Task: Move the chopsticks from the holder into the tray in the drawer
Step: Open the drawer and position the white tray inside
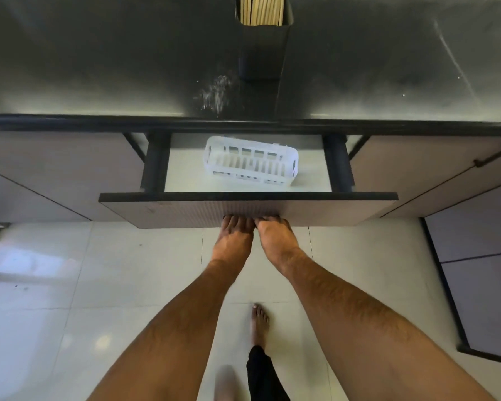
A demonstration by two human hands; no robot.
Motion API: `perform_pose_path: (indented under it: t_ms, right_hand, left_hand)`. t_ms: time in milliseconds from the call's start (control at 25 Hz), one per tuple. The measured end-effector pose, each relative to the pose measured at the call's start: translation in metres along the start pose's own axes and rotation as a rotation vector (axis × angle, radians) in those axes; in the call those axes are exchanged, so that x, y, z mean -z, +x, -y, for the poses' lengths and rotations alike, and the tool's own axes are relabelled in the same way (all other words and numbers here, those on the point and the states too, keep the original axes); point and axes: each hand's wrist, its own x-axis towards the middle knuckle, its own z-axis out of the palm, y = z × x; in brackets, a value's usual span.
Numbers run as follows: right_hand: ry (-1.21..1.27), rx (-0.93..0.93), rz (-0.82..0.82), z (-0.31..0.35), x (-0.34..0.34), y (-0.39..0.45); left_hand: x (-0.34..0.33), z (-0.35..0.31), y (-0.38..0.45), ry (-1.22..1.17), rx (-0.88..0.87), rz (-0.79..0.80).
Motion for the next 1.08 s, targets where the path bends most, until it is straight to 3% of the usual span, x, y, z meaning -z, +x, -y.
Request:
perform_pose_path:
  t_ms: [40, 280, 680, 840, 1080]
  right_hand:
    - [0.046, -0.027, -0.003, -0.001, 0.001, -0.001]
    - [-0.220, 0.076, 0.091, -0.009, -0.014, -0.058]
    - [-0.154, -0.004, 0.227, -0.031, -0.035, -0.132]
    - [-0.479, 0.109, 0.156, -0.039, -0.039, -0.161]
    - [-0.520, 0.149, 0.152, -0.047, -0.049, -0.188]
  left_hand:
    - [0.001, -0.002, -0.001, -0.012, 0.000, -0.007]
    - [-0.010, -0.022, -0.061, 0.006, -0.009, 0.066]
    - [-0.017, -0.049, -0.138, 0.002, -0.006, 0.093]
    - [-0.018, -0.058, -0.161, -0.030, -0.018, 0.043]
    - [-0.024, -0.067, -0.191, -0.039, -0.050, -0.010]
